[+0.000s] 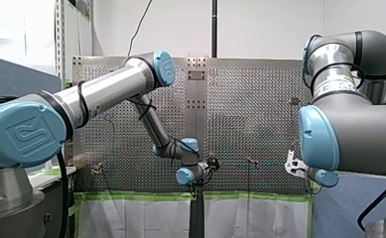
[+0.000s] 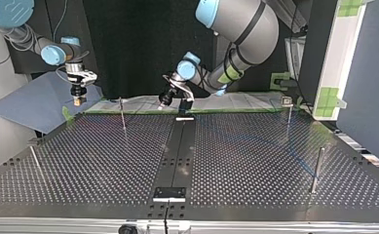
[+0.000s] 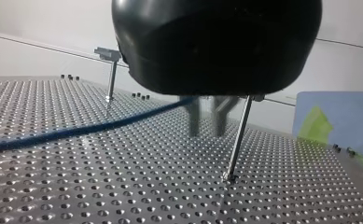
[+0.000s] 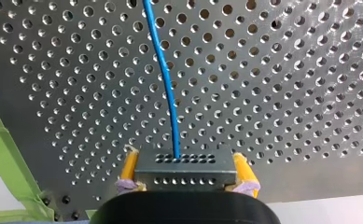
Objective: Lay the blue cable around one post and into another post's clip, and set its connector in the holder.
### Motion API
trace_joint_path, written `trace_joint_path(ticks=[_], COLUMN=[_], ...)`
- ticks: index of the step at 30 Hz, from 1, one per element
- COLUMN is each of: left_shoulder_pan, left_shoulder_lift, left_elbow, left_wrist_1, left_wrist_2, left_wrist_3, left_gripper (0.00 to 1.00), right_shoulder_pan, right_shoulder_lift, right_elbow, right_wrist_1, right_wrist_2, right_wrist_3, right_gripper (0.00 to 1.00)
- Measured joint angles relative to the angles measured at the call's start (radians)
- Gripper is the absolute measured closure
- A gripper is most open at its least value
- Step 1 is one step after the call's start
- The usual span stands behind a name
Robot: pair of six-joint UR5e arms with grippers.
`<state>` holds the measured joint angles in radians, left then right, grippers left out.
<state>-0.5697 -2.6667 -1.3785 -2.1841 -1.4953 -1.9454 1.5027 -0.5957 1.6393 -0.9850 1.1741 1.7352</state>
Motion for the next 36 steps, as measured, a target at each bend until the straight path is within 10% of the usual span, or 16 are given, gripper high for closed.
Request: trace_joint_path(ticks=[3, 18, 36], left_shoulder_pan=[-0.003, -0.013, -0.031], left_shoulder_lift=[0.0, 0.006, 0.126], left_elbow=[0.0, -0.001, -0.112], left_wrist_1=[-0.009, -0.11, -0.179], left_wrist_2=[0.015, 0.1, 0.094], left_wrist_3=[0.008, 0.112, 0.257], left_gripper=[0.0, 0.0, 0.0], right_shoulder_pan=[0.002, 0.011, 0.015], right_shoulder_lift=[0.0, 0.001, 0.002], right_elbow=[0.0, 0.0, 0.0], right_wrist_1=[0.0, -0.001, -0.002], right_wrist_2=[-0.001, -0.004, -0.005], right_wrist_3=[0.0, 0.0, 0.0], right_gripper=[1.0, 1.0, 1.0])
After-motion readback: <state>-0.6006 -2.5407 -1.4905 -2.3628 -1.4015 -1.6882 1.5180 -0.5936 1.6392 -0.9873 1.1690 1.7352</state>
